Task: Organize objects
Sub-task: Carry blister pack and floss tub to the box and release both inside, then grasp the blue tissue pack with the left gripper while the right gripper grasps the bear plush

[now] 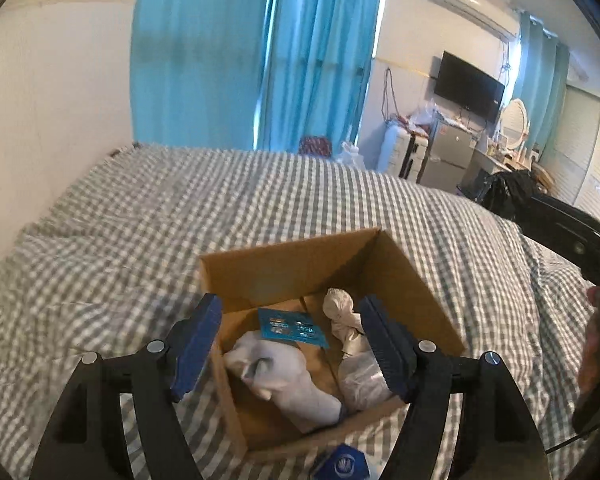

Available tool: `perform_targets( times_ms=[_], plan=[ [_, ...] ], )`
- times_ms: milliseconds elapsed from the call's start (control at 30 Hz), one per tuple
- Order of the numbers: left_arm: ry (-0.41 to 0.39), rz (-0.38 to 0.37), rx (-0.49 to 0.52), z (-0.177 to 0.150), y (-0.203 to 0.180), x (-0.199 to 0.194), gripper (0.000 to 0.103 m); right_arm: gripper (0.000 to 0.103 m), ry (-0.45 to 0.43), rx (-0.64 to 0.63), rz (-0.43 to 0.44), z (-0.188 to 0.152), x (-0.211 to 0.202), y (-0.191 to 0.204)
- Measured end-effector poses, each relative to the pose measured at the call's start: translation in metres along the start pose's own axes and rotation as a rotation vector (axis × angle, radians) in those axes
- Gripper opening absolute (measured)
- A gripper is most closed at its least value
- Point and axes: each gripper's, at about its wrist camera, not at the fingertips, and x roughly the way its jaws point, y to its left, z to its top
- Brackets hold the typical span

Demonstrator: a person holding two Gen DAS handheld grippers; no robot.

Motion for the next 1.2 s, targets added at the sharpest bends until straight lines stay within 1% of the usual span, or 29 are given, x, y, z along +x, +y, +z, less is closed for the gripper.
perform_targets(
  times_ms=[67,100,133,200,333,400,500,567,600,667,767,867,967,1067,1200],
  plan=[
    [-0.032,0.008,0.001,0.000,-0.002,-0.023,0.096,0.103,-0.013,-0.032,-0.023,0.004,-0.027,0.006],
    [-0.052,0.011,-0.001,-0.001,-0.006,-0.036,0.097,0.103,-0.022,-0.047,-0.035,0.007,-0.042,0.010],
    [-0.073,0.010,-0.004,-0.002,-0.008,-0.051,0.098,0.103,-0.033,-0.061,-0.048,0.008,-0.058,0.014],
    [-0.086,0.018,-0.008,-0.005,-0.009,-0.070,0.098,0.103,-0.040,-0.079,-0.067,0.010,-0.084,0.019],
    [-0.107,0.068,0.005,-0.018,-0.016,-0.104,0.099,0.103,-0.057,-0.101,-0.093,0.001,-0.133,0.036],
    [-0.111,0.072,0.016,-0.025,-0.018,-0.114,0.103,0.103,-0.057,-0.113,-0.096,-0.006,-0.150,0.043],
    [-0.116,0.067,0.034,-0.042,-0.019,-0.126,0.103,0.103,-0.038,-0.132,-0.096,-0.022,-0.163,0.048],
    [-0.108,0.071,0.028,-0.054,-0.019,-0.127,0.103,0.103,-0.024,-0.135,-0.091,-0.036,-0.169,0.053],
    [-0.103,0.069,0.025,-0.059,-0.018,-0.127,0.103,0.103,-0.008,-0.132,-0.084,-0.050,-0.171,0.056],
    [-0.090,0.084,0.019,-0.074,-0.015,-0.121,0.103,0.103,0.021,-0.122,-0.069,-0.066,-0.166,0.059],
    [-0.067,0.106,0.017,-0.092,-0.011,-0.108,0.103,0.103,0.082,-0.099,-0.051,-0.094,-0.149,0.063],
    [-0.027,0.135,0.024,-0.109,-0.006,-0.092,0.103,0.103,0.153,-0.085,-0.032,-0.120,-0.124,0.066],
    [-0.002,0.163,0.018,-0.122,0.001,-0.079,0.103,0.103,0.201,-0.108,-0.021,-0.137,-0.104,0.074],
    [0.025,0.175,0.011,-0.131,0.006,-0.067,0.103,0.102,0.266,-0.127,0.003,-0.156,-0.078,0.081],
    [0.066,0.182,0.017,-0.145,0.008,-0.050,0.103,0.096,0.325,-0.134,0.028,-0.175,-0.054,0.087]
  ],
)
